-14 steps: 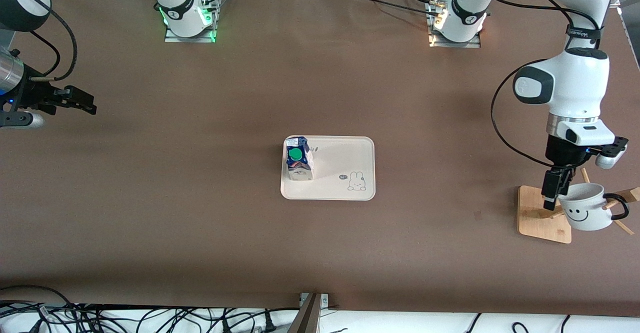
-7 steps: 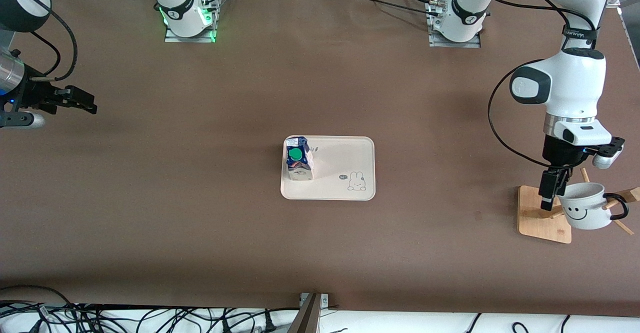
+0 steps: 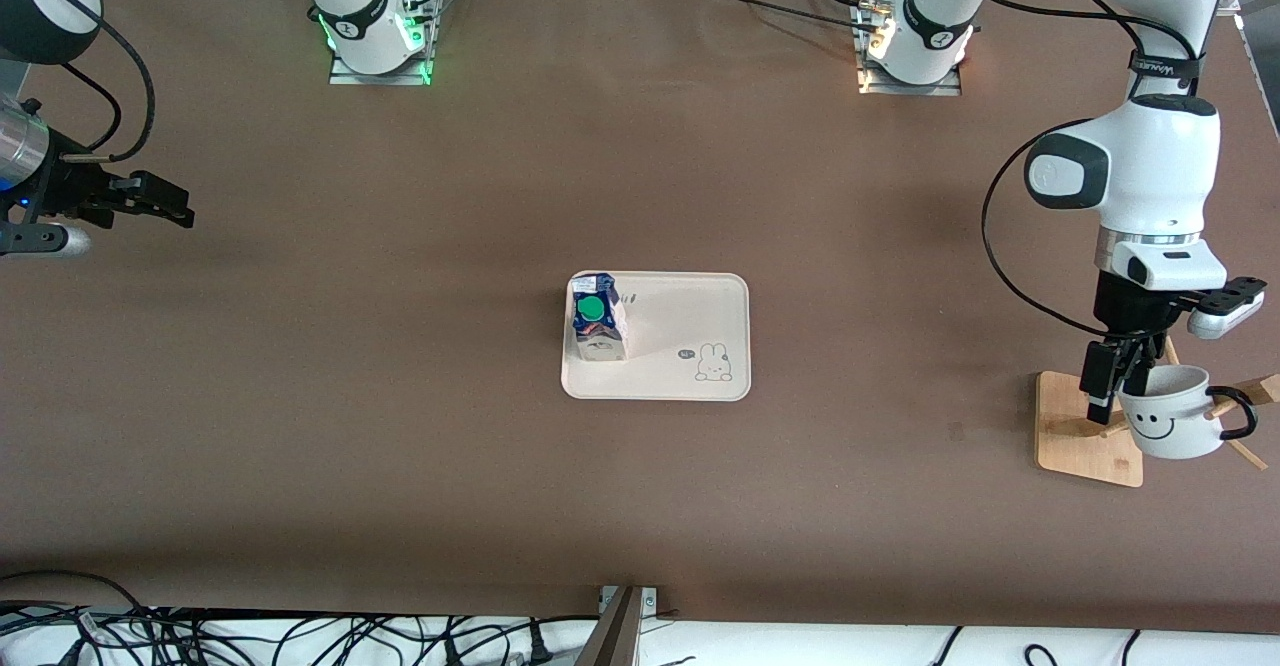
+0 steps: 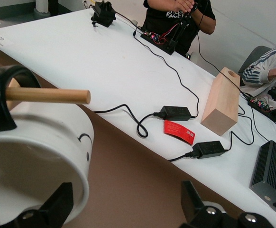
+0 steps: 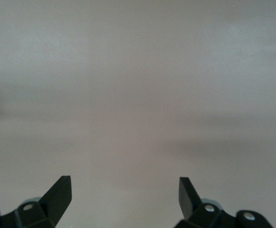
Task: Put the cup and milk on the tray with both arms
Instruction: 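Close the left gripper on the white mug rim on the tree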
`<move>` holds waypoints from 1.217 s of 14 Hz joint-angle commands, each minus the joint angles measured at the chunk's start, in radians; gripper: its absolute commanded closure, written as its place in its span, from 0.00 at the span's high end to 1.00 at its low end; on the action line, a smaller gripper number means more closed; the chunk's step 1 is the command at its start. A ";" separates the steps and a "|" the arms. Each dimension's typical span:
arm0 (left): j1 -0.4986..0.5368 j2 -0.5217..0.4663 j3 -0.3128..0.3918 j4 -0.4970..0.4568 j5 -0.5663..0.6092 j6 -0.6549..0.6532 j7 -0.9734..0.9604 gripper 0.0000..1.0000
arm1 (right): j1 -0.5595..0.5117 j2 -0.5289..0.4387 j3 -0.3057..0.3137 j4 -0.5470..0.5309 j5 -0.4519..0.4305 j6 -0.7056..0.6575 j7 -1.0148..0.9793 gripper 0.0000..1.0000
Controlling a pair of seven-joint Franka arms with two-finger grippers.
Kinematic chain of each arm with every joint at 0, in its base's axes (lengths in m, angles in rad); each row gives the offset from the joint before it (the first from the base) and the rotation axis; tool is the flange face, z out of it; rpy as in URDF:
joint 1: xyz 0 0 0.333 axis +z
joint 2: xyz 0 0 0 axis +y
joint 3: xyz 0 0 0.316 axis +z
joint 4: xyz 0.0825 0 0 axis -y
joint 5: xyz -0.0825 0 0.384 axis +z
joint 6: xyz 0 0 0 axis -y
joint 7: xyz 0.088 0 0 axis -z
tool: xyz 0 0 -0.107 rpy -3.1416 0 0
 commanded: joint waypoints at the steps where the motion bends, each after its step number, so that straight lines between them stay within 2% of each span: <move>1: 0.000 0.008 0.017 0.024 -0.020 0.004 0.074 1.00 | -0.016 -0.005 0.015 0.002 -0.002 -0.006 0.010 1.00; 8: 0.001 0.085 0.025 0.107 -0.027 0.004 0.093 1.00 | -0.018 -0.005 0.011 0.000 -0.001 -0.004 0.010 1.00; 15: 0.003 0.108 0.025 0.125 -0.020 0.004 0.094 1.00 | -0.018 -0.006 0.005 -0.001 -0.001 -0.007 0.010 1.00; 16: 0.003 0.113 0.025 0.136 -0.020 0.004 0.093 0.98 | -0.018 -0.005 0.005 -0.001 -0.001 -0.007 0.010 1.00; 17: 0.003 0.113 0.025 0.141 -0.020 0.004 0.094 0.85 | -0.018 -0.005 0.005 -0.001 -0.001 -0.009 0.010 1.00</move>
